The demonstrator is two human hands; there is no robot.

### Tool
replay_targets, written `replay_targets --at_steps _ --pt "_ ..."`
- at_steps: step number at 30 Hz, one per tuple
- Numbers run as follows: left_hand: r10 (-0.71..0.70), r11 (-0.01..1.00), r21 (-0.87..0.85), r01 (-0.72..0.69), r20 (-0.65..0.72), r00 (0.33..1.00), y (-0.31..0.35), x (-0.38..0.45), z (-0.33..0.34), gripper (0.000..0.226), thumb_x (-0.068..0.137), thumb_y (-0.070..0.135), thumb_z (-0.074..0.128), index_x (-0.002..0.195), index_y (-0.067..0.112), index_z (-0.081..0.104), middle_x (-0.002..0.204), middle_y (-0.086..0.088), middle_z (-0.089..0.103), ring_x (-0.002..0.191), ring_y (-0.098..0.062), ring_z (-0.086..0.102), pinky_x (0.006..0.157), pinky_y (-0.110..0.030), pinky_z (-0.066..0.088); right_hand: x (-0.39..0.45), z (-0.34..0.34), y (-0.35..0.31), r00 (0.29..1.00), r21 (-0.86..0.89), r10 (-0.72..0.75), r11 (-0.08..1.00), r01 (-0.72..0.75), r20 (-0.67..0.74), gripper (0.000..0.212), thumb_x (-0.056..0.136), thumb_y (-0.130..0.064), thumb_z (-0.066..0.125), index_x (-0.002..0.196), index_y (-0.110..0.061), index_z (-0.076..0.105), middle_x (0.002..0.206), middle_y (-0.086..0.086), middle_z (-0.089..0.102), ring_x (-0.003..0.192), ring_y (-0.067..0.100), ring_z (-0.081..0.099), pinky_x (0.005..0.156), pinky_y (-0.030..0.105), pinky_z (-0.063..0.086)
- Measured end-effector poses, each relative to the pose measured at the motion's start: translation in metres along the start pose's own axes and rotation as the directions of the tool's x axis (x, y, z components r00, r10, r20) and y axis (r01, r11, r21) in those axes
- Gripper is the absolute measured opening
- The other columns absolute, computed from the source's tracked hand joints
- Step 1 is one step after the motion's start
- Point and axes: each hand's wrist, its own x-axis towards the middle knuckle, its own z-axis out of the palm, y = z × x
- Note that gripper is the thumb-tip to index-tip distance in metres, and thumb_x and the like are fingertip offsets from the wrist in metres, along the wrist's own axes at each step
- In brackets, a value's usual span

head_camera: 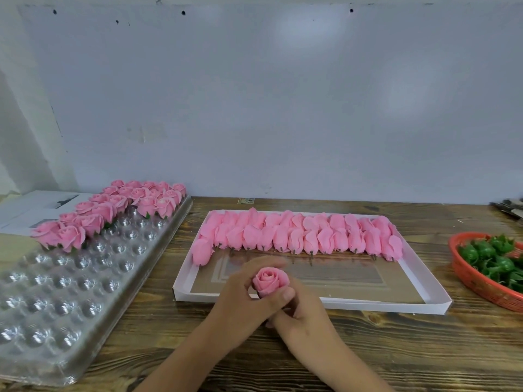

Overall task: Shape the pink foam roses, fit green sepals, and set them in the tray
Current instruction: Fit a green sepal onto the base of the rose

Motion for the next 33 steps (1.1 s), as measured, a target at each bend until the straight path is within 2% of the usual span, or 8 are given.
replay_targets --at_steps 3,8,11,15,23,27,30,33 --pt "0.028 0.998 -0.059 -0.033 -0.077 0.997 0.002 -0.001 0.0 0.043 0.073 0.057 0.078 0.113 0.048 0.066 0.112 0.016 0.067 0.103 -0.007 0.066 0.08 -0.015 0.052 0.001 0.0 0.001 1.0 -0.04 -0.003 0.999 0.002 -0.023 0.033 0.087 -0.028 0.06 0.118 -0.04 0.063 0.103 -0.012 0.073 0.096 0.006 0.068 0.081 0.024 0.056" --pt "0.069 0.994 -0.076 -0.081 -0.14 0.988 0.006 0.0 0.001 0.007 0.081 0.04 0.073 0.086 0.037 0.077 0.103 0.008 0.076 0.099 -0.01 0.069 0.085 -0.017 0.052 0.001 0.004 0.003 1.0 -0.093 0.005 0.996 -0.006 -0.01 0.034 0.086 -0.035 0.062 0.117 -0.048 0.059 0.094 -0.001 0.071 0.083 0.018 0.066 0.074 0.038 0.056" --pt "-0.013 0.996 -0.093 0.003 -0.11 0.994 0.004 -0.001 0.001 0.012 0.079 0.039 0.072 0.088 0.034 0.079 0.096 0.005 0.077 0.093 -0.013 0.071 0.081 -0.023 0.055 0.001 0.005 0.005 1.0 -0.09 0.019 0.996 -0.019 -0.002 0.033 0.085 -0.036 0.061 0.116 -0.047 0.06 0.093 -0.003 0.071 0.084 0.017 0.067 0.072 0.034 0.056" --pt "-0.06 0.985 -0.167 0.045 -0.088 0.994 0.006 0.0 0.0 0.015 0.078 0.039 0.074 0.089 0.029 0.079 0.094 0.001 0.077 0.089 -0.013 0.071 0.076 -0.023 0.055 -0.001 0.004 0.001 1.0 -0.074 0.003 0.997 -0.004 -0.004 0.036 0.089 -0.028 0.063 0.115 -0.053 0.059 0.093 -0.017 0.072 0.082 0.003 0.066 0.067 0.009 0.046" --pt "-0.086 0.985 -0.145 0.088 0.016 0.996 0.003 0.0 0.0 0.04 0.075 0.051 0.079 0.112 0.038 0.071 0.11 0.006 0.074 0.103 -0.012 0.07 0.085 -0.026 0.056 -0.001 0.0 -0.004 1.0 -0.025 0.004 1.0 -0.004 -0.025 0.025 0.085 -0.035 0.056 0.106 -0.044 0.065 0.096 -0.02 0.072 0.092 0.002 0.068 0.074 0.015 0.05" --pt "-0.031 0.992 -0.125 0.024 -0.056 0.998 0.002 -0.001 0.0 0.06 0.071 0.065 0.078 0.124 0.041 0.063 0.121 0.012 0.066 0.11 -0.009 0.065 0.084 -0.02 0.054 -0.001 0.0 -0.004 1.0 -0.078 -0.002 0.997 0.001 -0.018 0.027 0.09 -0.028 0.06 0.112 -0.042 0.065 0.1 -0.014 0.073 0.094 0.006 0.068 0.078 0.021 0.054" --pt "-0.002 0.985 -0.171 -0.018 -0.115 0.993 0.005 -0.001 0.001 0.037 0.075 0.063 0.075 0.104 0.039 0.073 0.119 0.008 0.07 0.098 -0.013 0.069 0.08 -0.024 0.056 -0.002 0.001 -0.001 1.0 -0.18 0.004 0.984 0.0 0.023 0.029 0.092 -0.022 0.062 0.117 -0.036 0.063 0.094 -0.005 0.071 0.084 0.015 0.066 0.076 0.041 0.055" --pt "-0.027 0.987 -0.163 0.01 -0.105 0.994 0.008 -0.001 0.002 0.018 0.078 0.051 0.075 0.08 0.034 0.078 0.106 0.006 0.076 0.094 -0.009 0.071 0.077 -0.021 0.055 -0.002 0.003 0.0 0.999 -0.219 0.007 0.976 0.003 0.045 0.032 0.091 -0.023 0.061 0.119 -0.037 0.061 0.09 -0.007 0.069 0.077 0.012 0.063 0.071 0.038 0.054"
